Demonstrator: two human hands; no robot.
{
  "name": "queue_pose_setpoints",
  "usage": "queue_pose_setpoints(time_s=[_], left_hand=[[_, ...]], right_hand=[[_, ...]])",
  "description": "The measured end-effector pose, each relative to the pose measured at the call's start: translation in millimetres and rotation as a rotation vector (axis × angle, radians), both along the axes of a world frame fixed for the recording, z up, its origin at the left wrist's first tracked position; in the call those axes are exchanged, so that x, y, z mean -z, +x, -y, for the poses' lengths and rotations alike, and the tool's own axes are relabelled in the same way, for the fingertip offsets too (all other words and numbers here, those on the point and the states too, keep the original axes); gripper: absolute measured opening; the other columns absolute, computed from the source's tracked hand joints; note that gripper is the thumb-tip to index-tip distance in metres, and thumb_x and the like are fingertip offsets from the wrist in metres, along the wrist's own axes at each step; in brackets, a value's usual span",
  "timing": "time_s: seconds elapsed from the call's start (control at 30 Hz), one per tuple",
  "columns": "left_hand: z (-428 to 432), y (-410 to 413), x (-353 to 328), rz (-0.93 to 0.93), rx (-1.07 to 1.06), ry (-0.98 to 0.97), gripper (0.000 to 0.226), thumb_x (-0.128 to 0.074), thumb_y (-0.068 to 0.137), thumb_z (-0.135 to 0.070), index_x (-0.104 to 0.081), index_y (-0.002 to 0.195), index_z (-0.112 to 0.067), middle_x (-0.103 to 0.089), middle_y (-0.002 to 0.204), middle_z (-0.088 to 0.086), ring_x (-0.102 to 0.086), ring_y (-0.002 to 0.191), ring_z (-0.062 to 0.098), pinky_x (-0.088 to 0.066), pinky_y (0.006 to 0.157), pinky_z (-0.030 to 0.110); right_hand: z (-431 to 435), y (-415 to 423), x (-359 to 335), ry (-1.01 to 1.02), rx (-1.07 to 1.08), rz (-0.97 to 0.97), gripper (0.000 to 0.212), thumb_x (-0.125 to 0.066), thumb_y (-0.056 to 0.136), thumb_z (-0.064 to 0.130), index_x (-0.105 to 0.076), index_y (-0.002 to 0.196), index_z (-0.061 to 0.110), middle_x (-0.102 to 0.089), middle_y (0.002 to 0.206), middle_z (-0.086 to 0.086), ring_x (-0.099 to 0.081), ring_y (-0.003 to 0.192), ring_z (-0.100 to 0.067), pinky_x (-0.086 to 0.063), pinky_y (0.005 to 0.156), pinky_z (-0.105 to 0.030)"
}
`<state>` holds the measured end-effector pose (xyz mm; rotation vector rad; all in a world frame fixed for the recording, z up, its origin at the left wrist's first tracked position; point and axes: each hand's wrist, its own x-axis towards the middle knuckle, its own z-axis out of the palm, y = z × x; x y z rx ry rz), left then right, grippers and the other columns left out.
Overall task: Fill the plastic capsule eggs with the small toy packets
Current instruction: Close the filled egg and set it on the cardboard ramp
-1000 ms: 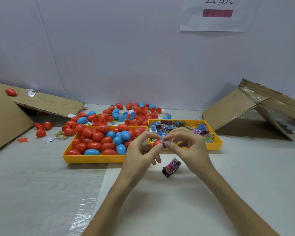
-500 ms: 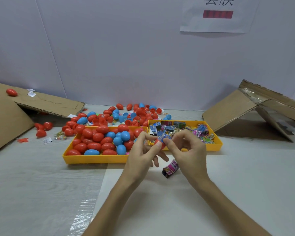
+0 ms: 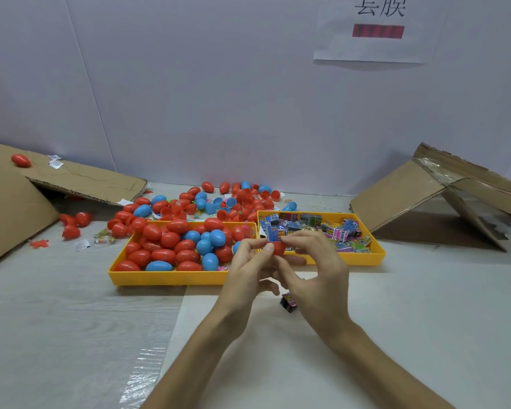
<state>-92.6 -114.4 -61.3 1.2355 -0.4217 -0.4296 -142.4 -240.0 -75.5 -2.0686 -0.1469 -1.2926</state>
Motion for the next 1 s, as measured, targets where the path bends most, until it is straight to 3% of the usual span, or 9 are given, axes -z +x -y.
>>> queue_pose_setpoints(time_s=[0.23,0.4,0.53,0.77,1.0], left_hand=[[1.0,-2.7,-2.5,-0.029,-0.003,0.01,0.031,-0.05,0.104,-0.025,-0.047,0.127,-0.004,-0.071,0.072,-0.002,-0.065,0.066,0.014,-0.05,0.055,0.027],[1.4,-4.2,-5.5,-0.048,0.022,0.005,0.032,-0.046,0.105,-0.036,-0.048,0.117,-0.006,-0.072,0.077,0.003,-0.064,0.067,0.018,-0.049,0.057,0.03],[0.1,-3.5,-6.1,-0.052,0.02,0.021,0.033,-0.048,0.104,-0.038,-0.052,0.111,-0.006,-0.073,0.078,0.0,-0.064,0.065,0.013,-0.05,0.057,0.027],[-2.8,-2.5,-8.3,-0.101,0.092,-0.059,0.029,-0.051,0.102,-0.037,-0.058,0.114,-0.012,-0.076,0.099,0.005,-0.059,0.071,0.012,-0.051,0.061,0.026],[-3.4,-2.4,-6.5,-0.119,0.096,-0.069,0.025,-0.056,0.098,-0.04,-0.055,0.101,-0.015,-0.063,0.077,-0.002,-0.061,0.068,0.011,-0.049,0.06,0.026]], right_hand=[[0.9,1.0,0.0,-0.02,0.014,0.046,0.022,-0.08,0.076,-0.002,-0.074,0.097,0.001,-0.066,0.098,-0.009,-0.057,0.104,0.011,-0.044,0.086,-0.003],[1.5,0.3,0.8,-0.046,0.021,0.058,0.023,-0.081,0.076,-0.002,-0.074,0.097,0.002,-0.066,0.097,-0.008,-0.055,0.103,0.013,-0.044,0.086,-0.003],[0.3,0.2,0.0,-0.048,0.003,0.065,0.021,-0.08,0.079,0.005,-0.075,0.099,0.004,-0.066,0.1,-0.006,-0.06,0.102,0.002,-0.045,0.087,-0.008],[-0.6,-1.9,-1.5,-0.023,0.042,0.063,0.036,-0.08,0.082,0.018,-0.072,0.115,0.006,-0.068,0.111,-0.003,-0.066,0.104,-0.014,-0.051,0.093,-0.02],[1.4,0.3,0.4,-0.036,0.056,0.087,0.025,-0.081,0.079,0.009,-0.076,0.102,0.002,-0.072,0.101,-0.005,-0.065,0.101,-0.006,-0.049,0.092,-0.014]])
